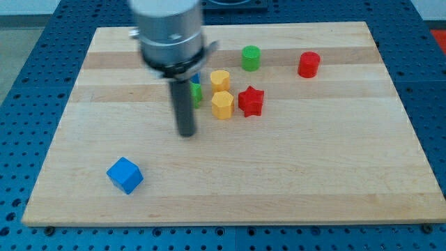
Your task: Keep the blue cube vertically below the green star
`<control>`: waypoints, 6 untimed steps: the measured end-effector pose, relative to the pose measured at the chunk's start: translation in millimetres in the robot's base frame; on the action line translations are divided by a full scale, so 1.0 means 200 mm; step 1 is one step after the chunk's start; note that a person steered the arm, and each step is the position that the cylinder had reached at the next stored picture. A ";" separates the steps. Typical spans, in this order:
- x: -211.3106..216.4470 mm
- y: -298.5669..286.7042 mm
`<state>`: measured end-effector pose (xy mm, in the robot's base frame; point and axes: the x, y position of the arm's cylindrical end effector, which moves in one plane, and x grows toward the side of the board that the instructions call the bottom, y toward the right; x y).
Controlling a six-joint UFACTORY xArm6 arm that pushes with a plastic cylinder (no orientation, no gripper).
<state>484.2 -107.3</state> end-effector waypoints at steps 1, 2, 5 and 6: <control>0.18 -0.45; 0.32 -0.48; 0.36 0.19; 0.47 -0.06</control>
